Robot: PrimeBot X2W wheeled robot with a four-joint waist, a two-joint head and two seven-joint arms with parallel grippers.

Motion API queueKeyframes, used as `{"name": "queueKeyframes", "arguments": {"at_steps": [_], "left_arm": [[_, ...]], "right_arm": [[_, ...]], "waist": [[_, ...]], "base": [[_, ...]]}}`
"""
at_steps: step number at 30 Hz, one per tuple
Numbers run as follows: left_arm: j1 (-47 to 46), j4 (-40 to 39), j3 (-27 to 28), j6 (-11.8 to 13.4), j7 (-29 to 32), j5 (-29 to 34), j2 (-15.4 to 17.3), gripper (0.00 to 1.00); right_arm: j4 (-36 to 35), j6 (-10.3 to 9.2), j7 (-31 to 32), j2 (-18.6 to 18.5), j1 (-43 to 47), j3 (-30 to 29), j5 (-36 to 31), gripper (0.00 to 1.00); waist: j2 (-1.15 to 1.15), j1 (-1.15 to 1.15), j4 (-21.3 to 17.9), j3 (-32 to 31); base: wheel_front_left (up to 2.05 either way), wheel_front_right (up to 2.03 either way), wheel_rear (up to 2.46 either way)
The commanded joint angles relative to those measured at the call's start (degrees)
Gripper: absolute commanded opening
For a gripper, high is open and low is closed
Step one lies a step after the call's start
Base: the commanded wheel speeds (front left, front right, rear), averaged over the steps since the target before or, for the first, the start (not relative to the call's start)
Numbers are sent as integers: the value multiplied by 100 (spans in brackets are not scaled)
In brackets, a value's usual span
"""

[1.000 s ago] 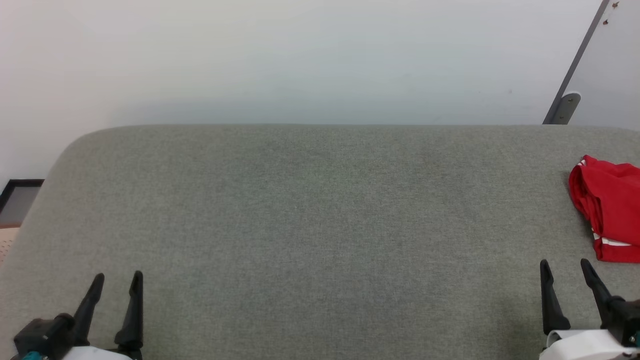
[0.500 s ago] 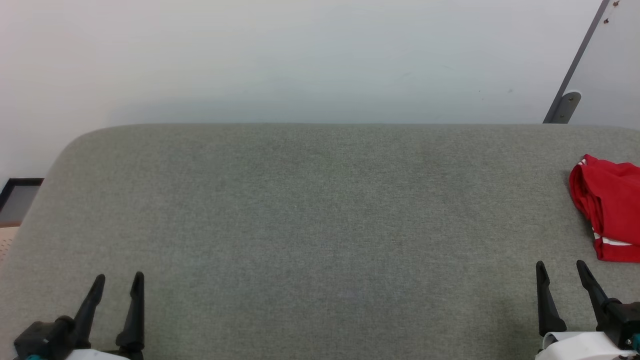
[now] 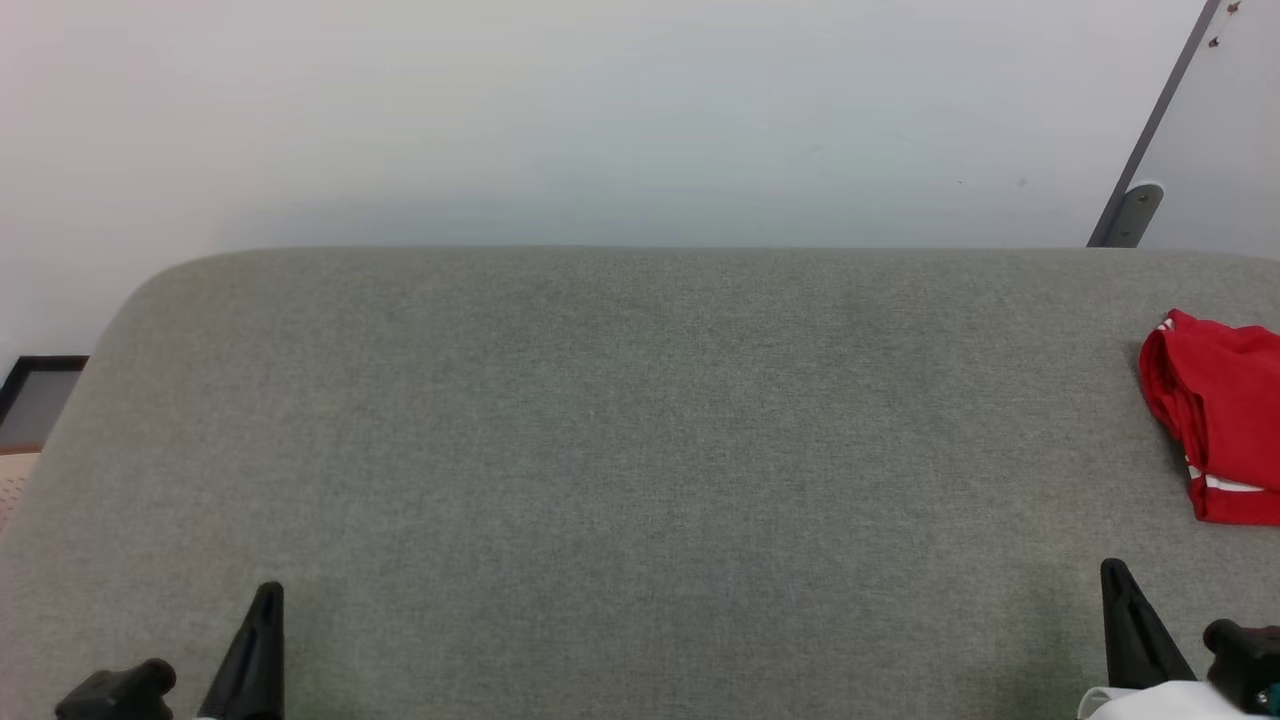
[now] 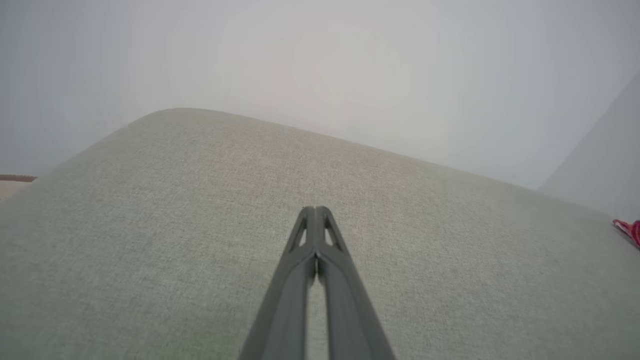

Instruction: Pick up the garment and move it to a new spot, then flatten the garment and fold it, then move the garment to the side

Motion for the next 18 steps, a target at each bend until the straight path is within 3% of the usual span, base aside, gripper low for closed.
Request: {"name": "queueKeyframes", "arguments": {"at_steps": [1,18], "left_arm": [[-138,-77,57,-1,49,-235,22,0],[-344,-46,151,-4,488,-1603,-275,0]], "right_arm": [[-84,-1,54,-11,-138,-33,304,0],[-183,-2,436,28,-218,33,2134,0]], "waist": [[0,0,-2,0],[0,0,-15,3]], "base": [[0,0,0],[0,0,0]]}}
